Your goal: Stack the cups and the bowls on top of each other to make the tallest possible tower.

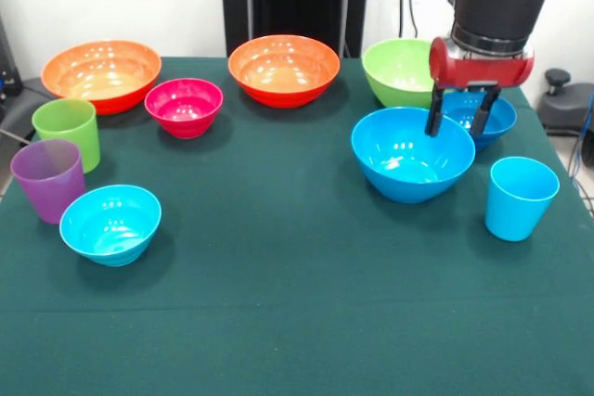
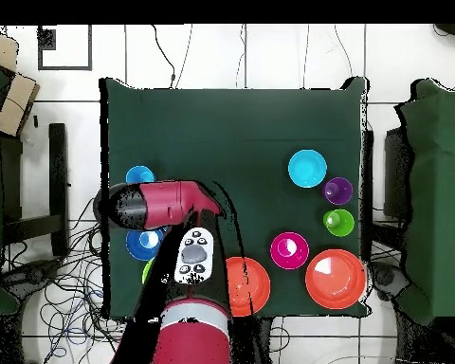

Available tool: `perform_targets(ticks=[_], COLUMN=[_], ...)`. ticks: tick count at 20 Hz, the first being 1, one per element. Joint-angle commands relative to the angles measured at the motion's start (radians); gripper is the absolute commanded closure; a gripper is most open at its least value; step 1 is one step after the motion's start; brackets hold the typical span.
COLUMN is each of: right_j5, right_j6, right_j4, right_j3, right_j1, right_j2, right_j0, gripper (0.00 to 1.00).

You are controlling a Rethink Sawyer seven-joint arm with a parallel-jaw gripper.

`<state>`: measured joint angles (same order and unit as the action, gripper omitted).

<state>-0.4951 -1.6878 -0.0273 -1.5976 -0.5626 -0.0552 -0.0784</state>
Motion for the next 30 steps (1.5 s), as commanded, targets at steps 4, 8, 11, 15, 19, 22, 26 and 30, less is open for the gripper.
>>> perform_targets(ticks=[4,8,11,15,19,22,26,30], right_j5=[0.082,0.075,0.071,0.075,0.072,0.062,0.051,0.066], right_j6=[-0.161,-0.163,-0.165,-0.17,-0.165,-0.164,-0.182,-0.17], right_j4=[0.025,0.026,0.026,0.026,0.028,0.028,0.036,0.03], right_j3=[0.089,0.106,0.106,0.096,0.092,0.086,0.076,0.066], right_j1=[0.115,0.124,0.121,0.115,0.114,0.103,0.09,0.081], right_j2=[0.066,0.056,0.05,0.049,0.054,0.054,0.046,0.046], right_j0=[0.007,-0.005,-0.009,-0.012,-0.006,-0.007,-0.023,-0.011], gripper=[0.0,0.0,0.0,0.0,0.0,0.0,0.0,0.0])
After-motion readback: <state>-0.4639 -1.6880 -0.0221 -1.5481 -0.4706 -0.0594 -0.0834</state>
